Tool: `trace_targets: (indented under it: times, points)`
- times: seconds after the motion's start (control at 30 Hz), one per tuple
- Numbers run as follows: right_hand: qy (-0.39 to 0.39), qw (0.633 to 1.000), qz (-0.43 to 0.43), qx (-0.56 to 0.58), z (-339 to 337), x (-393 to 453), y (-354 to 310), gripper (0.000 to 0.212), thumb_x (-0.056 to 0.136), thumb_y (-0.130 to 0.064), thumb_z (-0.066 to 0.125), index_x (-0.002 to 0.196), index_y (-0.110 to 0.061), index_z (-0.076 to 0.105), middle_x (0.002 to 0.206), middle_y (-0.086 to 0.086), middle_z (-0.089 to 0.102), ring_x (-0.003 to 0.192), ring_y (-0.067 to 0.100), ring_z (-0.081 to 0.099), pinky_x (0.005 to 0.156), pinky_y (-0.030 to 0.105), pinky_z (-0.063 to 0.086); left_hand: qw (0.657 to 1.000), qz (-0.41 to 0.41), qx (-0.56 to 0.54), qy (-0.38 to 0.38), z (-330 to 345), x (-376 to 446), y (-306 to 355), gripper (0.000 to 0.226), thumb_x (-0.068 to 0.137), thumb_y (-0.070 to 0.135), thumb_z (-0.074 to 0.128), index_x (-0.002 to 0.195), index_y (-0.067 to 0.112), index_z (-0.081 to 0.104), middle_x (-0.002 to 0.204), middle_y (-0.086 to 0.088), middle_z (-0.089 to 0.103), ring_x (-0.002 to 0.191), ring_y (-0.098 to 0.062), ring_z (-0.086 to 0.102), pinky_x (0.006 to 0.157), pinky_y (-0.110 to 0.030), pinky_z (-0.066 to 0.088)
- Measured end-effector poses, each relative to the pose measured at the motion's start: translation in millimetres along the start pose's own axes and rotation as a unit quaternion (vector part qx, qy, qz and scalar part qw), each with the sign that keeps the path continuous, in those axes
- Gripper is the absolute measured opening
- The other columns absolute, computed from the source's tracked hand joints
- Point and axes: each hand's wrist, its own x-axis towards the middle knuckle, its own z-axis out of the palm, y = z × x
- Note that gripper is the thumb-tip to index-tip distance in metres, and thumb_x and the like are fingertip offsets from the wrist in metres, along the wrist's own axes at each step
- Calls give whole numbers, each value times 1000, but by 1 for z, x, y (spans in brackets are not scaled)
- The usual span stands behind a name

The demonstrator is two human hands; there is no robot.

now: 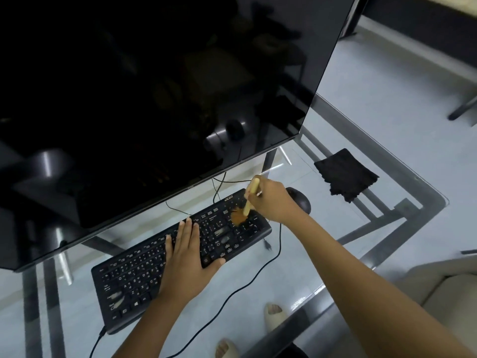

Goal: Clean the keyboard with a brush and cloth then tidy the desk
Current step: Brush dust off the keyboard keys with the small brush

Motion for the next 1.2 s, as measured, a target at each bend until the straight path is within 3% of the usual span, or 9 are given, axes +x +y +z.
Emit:
trace_targets:
  times: [0.1, 0.23, 0.37, 0.5, 0.63, 0.77, 0.9, 1.0, 1.2]
  points:
    - [129, 991, 1, 29, -6, 2, 6, 8, 97, -14, 52, 90, -14, 55, 79, -4, 59, 64, 11, 60, 57, 18, 45, 1000, 4, 8, -3, 2, 0, 0, 112, 71, 84, 28, 152, 8, 11, 161, -2, -5, 145, -11, -16, 118, -46, -7]
    - [-35, 999, -15, 37, -8, -6, 9, 7, 95, -15, 54, 92, -11, 58, 75, -2, 65, 66, 12, 66, 63, 26, 56, 1000, 6, 13, -5, 2, -1, 0, 112, 71, 84, 29, 152, 8, 11, 161, -4, -2, 146, -12, -14, 118, -46, -7]
    - [118, 993, -6, 7, -6, -12, 21, 9, 94, -18, 55, 90, -11, 57, 73, -3, 62, 61, 10, 61, 58, 21, 49, 1000, 5, 9, -5, 1, -3, 4, 113, 71, 84, 28, 152, 9, 8, 160, -2, -5, 145, -11, -16, 118, -46, -8]
    - [-18, 1000, -6, -24, -3, -20, 24, 14, 94, -19, 53, 89, -7, 57, 69, 1, 64, 57, 13, 64, 56, 31, 55, 1000, 5, 10, -3, 2, -3, 3, 112, 71, 82, 29, 152, 8, 10, 160, -2, -4, 146, -12, -14, 119, -46, -7]
    - [134, 990, 25, 22, -12, -13, 31, 15, 97, -25, 54, 92, -11, 56, 74, -2, 60, 57, 4, 54, 52, 15, 38, 1000, 6, 13, 1, 3, -3, 4, 112, 71, 82, 29, 152, 8, 11, 160, -2, -3, 146, -12, -13, 119, -46, -6]
    - [-36, 999, 21, 10, -10, -15, 28, 15, 96, -20, 54, 85, -11, 57, 72, 1, 65, 63, 6, 64, 57, 17, 52, 1000, 4, 24, 0, 3, -4, 3, 110, 72, 82, 29, 151, 7, 13, 161, -4, -2, 146, -13, -11, 119, -48, -5]
    - [160, 986, -23, 34, -12, -6, 25, 11, 96, -18, 53, 90, -10, 57, 73, -10, 57, 60, 2, 58, 54, 12, 42, 1000, -1, 23, -4, 4, -3, 6, 110, 72, 82, 26, 152, 8, 12, 160, -2, -4, 146, -12, -14, 119, -47, -6]
    - [16, 999, -32, 26, -8, -1, 18, 10, 96, -15, 54, 90, -7, 59, 72, -8, 63, 59, -1, 61, 61, 18, 52, 999, 0, 32, -5, 3, -4, 5, 109, 73, 82, 24, 152, 8, 11, 160, -2, -6, 146, -11, -16, 118, -44, -9]
    - [60, 996, -42, 56, -1, 11, 10, 10, 97, -14, 52, 92, -6, 56, 75, -4, 65, 65, 9, 63, 58, 15, 50, 999, -6, 32, -8, 3, -5, 5, 107, 75, 80, 25, 152, 9, 10, 159, 0, -11, 145, -11, -18, 118, -44, -10]
